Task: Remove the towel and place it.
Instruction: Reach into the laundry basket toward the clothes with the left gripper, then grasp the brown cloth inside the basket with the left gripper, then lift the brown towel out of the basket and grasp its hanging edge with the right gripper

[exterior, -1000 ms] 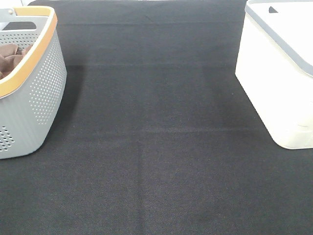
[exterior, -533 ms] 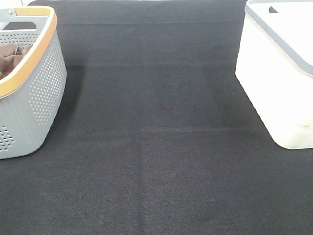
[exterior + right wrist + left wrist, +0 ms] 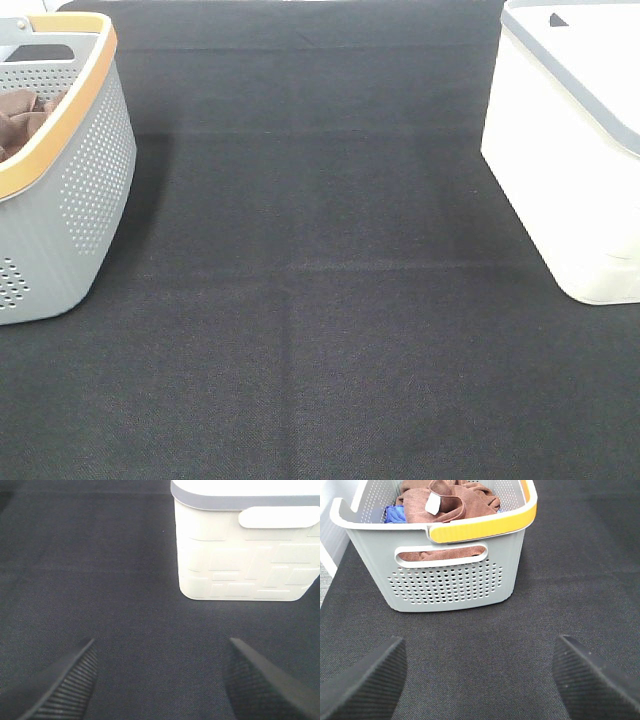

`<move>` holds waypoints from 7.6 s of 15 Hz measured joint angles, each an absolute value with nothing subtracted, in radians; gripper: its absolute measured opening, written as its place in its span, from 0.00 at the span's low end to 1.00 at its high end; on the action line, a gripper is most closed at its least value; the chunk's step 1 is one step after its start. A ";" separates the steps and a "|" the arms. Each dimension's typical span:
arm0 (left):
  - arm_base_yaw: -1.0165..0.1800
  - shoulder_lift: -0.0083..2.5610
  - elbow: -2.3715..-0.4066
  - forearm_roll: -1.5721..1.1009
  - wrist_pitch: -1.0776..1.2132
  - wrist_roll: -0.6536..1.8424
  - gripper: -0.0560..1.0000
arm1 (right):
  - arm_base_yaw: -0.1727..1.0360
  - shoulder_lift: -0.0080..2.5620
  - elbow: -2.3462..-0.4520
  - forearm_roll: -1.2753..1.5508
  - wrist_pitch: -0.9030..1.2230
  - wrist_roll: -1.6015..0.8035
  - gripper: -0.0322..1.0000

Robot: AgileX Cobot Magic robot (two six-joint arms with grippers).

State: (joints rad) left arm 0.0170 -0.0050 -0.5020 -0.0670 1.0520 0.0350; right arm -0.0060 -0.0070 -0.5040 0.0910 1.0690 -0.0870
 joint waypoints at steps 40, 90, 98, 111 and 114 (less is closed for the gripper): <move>0.017 0.210 -0.535 0.019 0.632 -0.042 0.78 | -0.006 -0.007 -0.504 0.091 1.069 -0.087 0.68; 0.017 2.090 -1.686 0.079 0.865 -0.299 0.05 | -0.006 -0.007 -0.504 0.091 1.069 -0.087 0.68; 0.017 1.933 -1.793 0.092 0.951 -0.252 0.05 | -0.006 -0.007 -0.504 0.091 1.069 -0.087 0.68; 0.017 1.515 -1.797 -0.449 0.645 0.000 0.05 | -0.006 -0.007 -0.504 0.145 1.069 -0.087 0.68; 0.017 1.475 -1.797 -0.665 0.594 0.142 0.05 | -0.006 0.002 -0.504 0.206 1.061 -0.088 0.68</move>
State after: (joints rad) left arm 0.0170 1.4750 -1.7970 -0.6650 0.5940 0.1420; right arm -0.0060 0.0020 -0.5040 0.2060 1.0610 -0.0880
